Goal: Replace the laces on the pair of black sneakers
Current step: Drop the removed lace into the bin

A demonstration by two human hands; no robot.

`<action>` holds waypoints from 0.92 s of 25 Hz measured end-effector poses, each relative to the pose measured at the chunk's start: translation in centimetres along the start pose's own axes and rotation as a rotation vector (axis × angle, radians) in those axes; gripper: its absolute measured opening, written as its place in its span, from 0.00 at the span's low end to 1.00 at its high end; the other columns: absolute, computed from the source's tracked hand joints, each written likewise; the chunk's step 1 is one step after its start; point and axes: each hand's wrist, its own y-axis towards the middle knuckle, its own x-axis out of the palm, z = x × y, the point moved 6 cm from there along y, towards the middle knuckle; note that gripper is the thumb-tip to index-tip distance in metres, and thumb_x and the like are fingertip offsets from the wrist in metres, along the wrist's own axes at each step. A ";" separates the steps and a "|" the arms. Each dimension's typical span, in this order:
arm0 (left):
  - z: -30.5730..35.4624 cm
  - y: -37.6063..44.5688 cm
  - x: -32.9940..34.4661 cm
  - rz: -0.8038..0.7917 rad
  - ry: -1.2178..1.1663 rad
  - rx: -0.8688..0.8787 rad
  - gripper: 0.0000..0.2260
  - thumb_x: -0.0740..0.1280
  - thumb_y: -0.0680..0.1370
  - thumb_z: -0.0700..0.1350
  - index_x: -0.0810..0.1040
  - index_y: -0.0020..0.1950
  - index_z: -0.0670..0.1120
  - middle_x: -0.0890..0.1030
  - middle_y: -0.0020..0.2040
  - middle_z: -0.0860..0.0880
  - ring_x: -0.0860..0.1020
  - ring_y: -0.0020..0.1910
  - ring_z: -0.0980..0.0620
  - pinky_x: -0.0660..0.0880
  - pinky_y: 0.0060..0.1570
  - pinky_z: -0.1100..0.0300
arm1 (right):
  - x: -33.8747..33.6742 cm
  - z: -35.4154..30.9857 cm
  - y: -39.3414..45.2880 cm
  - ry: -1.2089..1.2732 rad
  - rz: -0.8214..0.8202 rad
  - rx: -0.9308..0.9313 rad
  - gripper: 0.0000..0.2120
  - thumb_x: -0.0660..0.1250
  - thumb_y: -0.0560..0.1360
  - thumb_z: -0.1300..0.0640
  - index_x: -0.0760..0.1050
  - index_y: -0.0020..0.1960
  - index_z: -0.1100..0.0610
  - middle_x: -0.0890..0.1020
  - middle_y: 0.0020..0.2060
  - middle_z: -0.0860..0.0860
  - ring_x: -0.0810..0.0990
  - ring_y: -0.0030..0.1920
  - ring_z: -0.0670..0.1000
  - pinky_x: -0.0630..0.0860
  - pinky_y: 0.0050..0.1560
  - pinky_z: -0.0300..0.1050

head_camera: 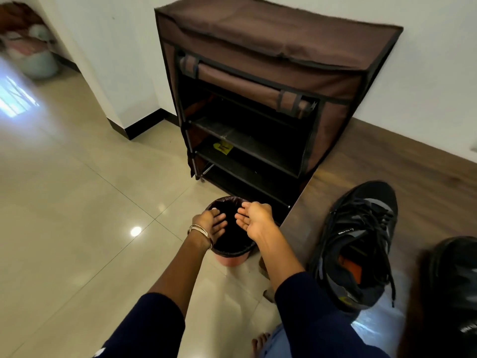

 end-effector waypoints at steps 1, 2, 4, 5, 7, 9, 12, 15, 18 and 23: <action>1.0 -1.4 0.3 0.008 0.004 0.039 0.10 0.60 0.80 0.43 0.77 0.57 0.43 0.82 0.45 0.48 0.80 0.42 0.49 0.75 0.42 0.56 | -0.2 -1.0 -1.4 0.013 -0.024 -0.035 0.14 0.55 0.81 0.63 0.75 0.61 0.64 0.82 0.48 0.58 0.82 0.46 0.56 0.77 0.41 0.45; 2.0 -3.4 0.9 0.009 0.012 0.099 0.10 0.60 0.79 0.42 0.78 0.57 0.43 0.82 0.43 0.49 0.79 0.39 0.50 0.75 0.39 0.58 | -0.7 -2.2 -3.2 0.039 -0.049 -0.076 0.13 0.56 0.81 0.63 0.77 0.59 0.63 0.82 0.43 0.56 0.82 0.41 0.54 0.77 0.40 0.44; 3.8 -7.3 2.7 -0.005 0.035 0.231 0.09 0.61 0.79 0.42 0.78 0.56 0.44 0.81 0.40 0.50 0.78 0.35 0.52 0.73 0.37 0.59 | -1.9 -4.9 -7.5 0.090 -0.088 -0.189 0.12 0.56 0.81 0.63 0.78 0.56 0.61 0.82 0.39 0.53 0.80 0.36 0.51 0.76 0.38 0.43; 4.5 -9.4 3.9 -0.019 0.039 0.300 0.09 0.60 0.80 0.41 0.79 0.56 0.44 0.81 0.40 0.50 0.77 0.34 0.53 0.72 0.36 0.60 | -3.0 -6.3 -9.8 0.110 -0.098 -0.259 0.11 0.57 0.81 0.62 0.78 0.55 0.61 0.82 0.39 0.53 0.80 0.35 0.50 0.76 0.37 0.43; 5.7 -13.4 6.3 -0.045 0.065 0.465 0.09 0.60 0.79 0.39 0.80 0.54 0.42 0.82 0.40 0.49 0.77 0.33 0.53 0.72 0.32 0.60 | -5.6 -8.7 -13.9 0.143 -0.103 -0.386 0.10 0.58 0.81 0.62 0.78 0.53 0.60 0.82 0.37 0.52 0.80 0.34 0.49 0.76 0.36 0.42; 5.5 -18.0 9.4 -0.062 0.133 0.646 0.09 0.61 0.79 0.38 0.81 0.52 0.42 0.82 0.40 0.48 0.78 0.32 0.55 0.73 0.29 0.63 | -10.0 -10.4 -17.6 0.178 -0.074 -0.519 0.10 0.58 0.81 0.63 0.79 0.51 0.60 0.82 0.36 0.52 0.79 0.32 0.49 0.75 0.34 0.42; 3.2 -24.1 15.1 -0.143 0.220 0.836 0.08 0.62 0.78 0.38 0.81 0.47 0.44 0.82 0.37 0.49 0.77 0.29 0.57 0.73 0.29 0.67 | -18.3 -12.0 -21.5 0.160 0.058 -0.701 0.10 0.58 0.81 0.64 0.79 0.50 0.60 0.82 0.34 0.52 0.77 0.30 0.48 0.74 0.32 0.40; -0.3 -27.6 21.3 -0.292 0.327 0.933 0.09 0.62 0.78 0.38 0.81 0.44 0.46 0.83 0.36 0.47 0.79 0.30 0.54 0.73 0.31 0.65 | -26.7 -12.4 -22.9 0.100 0.247 -0.785 0.10 0.59 0.81 0.63 0.79 0.50 0.59 0.81 0.33 0.51 0.77 0.30 0.47 0.73 0.31 0.38; -4.1 -30.0 27.7 -0.418 0.475 1.029 0.09 0.62 0.78 0.37 0.81 0.43 0.46 0.82 0.34 0.49 0.80 0.33 0.54 0.76 0.37 0.61 | -35.2 -12.9 -23.2 0.061 0.408 -0.826 0.10 0.60 0.80 0.63 0.79 0.47 0.57 0.82 0.34 0.52 0.77 0.33 0.47 0.73 0.32 0.37; -9.0 -31.3 36.9 -0.518 0.756 1.141 0.10 0.63 0.77 0.36 0.82 0.44 0.46 0.81 0.34 0.53 0.81 0.38 0.56 0.77 0.47 0.63 | -49.7 -14.3 -19.9 -0.355 0.904 -0.677 0.06 0.66 0.74 0.66 0.81 0.44 0.61 0.85 0.43 0.58 0.82 0.46 0.57 0.78 0.48 0.52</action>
